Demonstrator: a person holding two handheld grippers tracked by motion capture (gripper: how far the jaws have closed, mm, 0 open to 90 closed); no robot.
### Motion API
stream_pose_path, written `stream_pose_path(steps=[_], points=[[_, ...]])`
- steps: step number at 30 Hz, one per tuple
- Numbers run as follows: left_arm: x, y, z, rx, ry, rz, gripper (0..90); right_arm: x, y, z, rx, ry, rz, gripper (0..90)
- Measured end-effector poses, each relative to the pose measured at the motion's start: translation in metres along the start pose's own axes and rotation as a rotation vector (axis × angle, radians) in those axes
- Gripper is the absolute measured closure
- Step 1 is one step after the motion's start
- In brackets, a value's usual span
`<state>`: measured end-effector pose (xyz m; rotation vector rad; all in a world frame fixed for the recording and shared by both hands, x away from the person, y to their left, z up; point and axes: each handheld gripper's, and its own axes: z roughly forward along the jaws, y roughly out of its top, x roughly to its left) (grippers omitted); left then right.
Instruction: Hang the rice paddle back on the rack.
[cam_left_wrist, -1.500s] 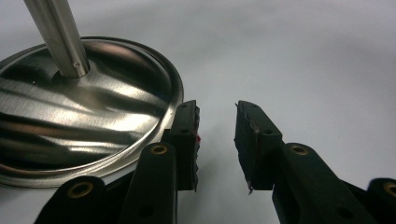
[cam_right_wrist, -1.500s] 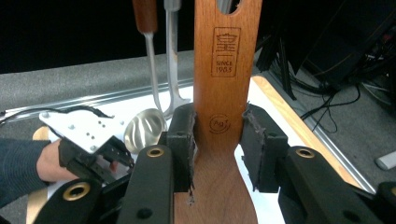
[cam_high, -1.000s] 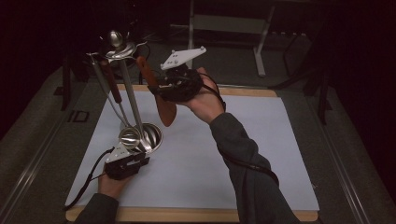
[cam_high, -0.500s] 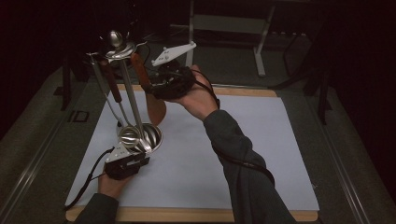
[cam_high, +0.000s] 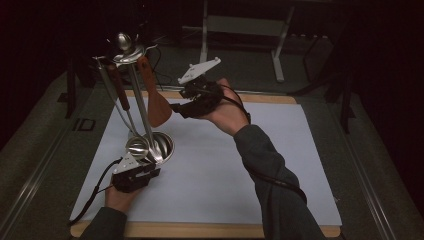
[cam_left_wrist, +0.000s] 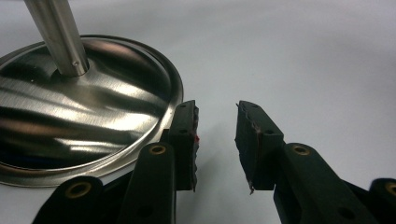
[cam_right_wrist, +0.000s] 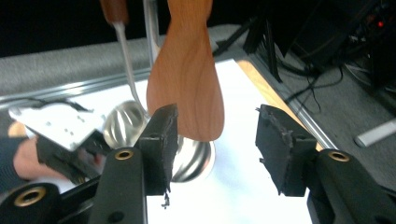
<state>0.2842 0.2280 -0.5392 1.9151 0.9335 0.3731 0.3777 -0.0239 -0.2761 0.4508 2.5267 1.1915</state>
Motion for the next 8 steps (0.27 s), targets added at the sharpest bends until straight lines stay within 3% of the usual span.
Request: stream_pose_path(steps=[3, 7, 8], points=[[0.000, 0.000, 0.000, -0.002, 0.000, 0.000, 68.9, -0.004, -0.013, -0.002, 0.028, -0.017, -0.004, 46.5], [0.000, 0.000, 0.000, -0.002, 0.000, 0.001, 68.6, -0.007, -0.045, -0.004, 0.124, -0.039, -0.021, 42.3], [0.000, 0.000, 0.000, -0.002, 0.000, 0.001, 68.5, -0.007, -0.045, -0.004, 0.124, -0.039, -0.021, 42.3]])
